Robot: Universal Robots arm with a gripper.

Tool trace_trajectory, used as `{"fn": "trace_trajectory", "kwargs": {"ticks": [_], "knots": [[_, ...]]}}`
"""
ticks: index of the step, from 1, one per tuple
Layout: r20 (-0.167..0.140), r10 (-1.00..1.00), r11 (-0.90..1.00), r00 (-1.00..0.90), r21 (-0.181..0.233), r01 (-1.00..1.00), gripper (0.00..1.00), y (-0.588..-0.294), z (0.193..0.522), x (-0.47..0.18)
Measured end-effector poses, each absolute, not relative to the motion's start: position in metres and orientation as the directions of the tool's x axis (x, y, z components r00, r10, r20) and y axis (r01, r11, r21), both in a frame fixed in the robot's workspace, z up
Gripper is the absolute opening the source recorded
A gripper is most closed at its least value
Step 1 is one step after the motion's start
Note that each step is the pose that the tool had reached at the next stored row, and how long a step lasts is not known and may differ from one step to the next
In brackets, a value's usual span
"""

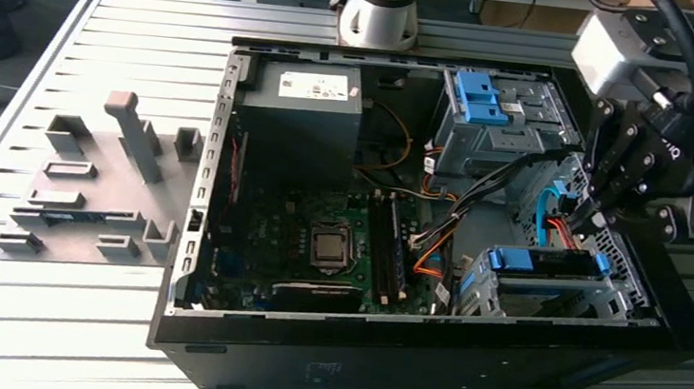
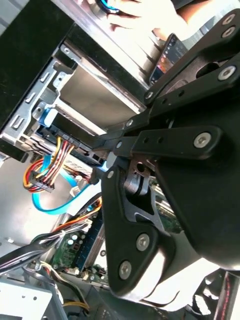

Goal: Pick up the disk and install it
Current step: 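Insert the second disk wire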

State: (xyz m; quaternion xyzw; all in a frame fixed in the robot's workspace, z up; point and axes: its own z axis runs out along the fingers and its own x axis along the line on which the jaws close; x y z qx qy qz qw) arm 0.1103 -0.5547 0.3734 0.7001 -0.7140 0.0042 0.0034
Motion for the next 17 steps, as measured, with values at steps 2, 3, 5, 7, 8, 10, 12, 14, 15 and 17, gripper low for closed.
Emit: {"fn": "trace_trajectory", "kwargs": {"ticks": [2, 3, 5, 7, 8, 10, 12, 14, 15, 17], "knots": [[0.011, -1.0, 0.02, -0.02, -0.001, -1.0, 0.11, -0.5547, 0.3738, 0.1103], [0.011, -1.0, 0.02, -0.02, -0.001, -1.0, 0.11, -0.5547, 0.3742, 0.1103], [0.011, -1.0, 0.02, -0.02, -0.001, -1.0, 0.11, -0.5547, 0.3743, 0.1103], [0.011, -1.0, 0.02, -0.02, -0.001, -1.0, 0.11, -0.5547, 0.3744, 0.1103], [0.011, -1.0, 0.02, -0.02, -0.001, -1.0, 0.11, -0.5547, 0.3744, 0.1103], [0.011, -1.0, 0.02, -0.02, -0.001, -1.0, 0.11, -0.5547, 0.3744, 0.1103], [0.011, -1.0, 0.02, -0.02, -0.001, -1.0, 0.11, -0.5547, 0.3745, 0.1102], [0.011, -1.0, 0.02, -0.02, -0.001, -1.0, 0.11, -0.5547, 0.3747, 0.1099], [0.011, -1.0, 0.02, -0.02, -0.001, -1.0, 0.11, -0.5546, 0.3747, 0.1089], [0.011, -1.0, 0.02, -0.02, -0.001, -1.0, 0.11, -0.5547, 0.3747, 0.1076]]}}
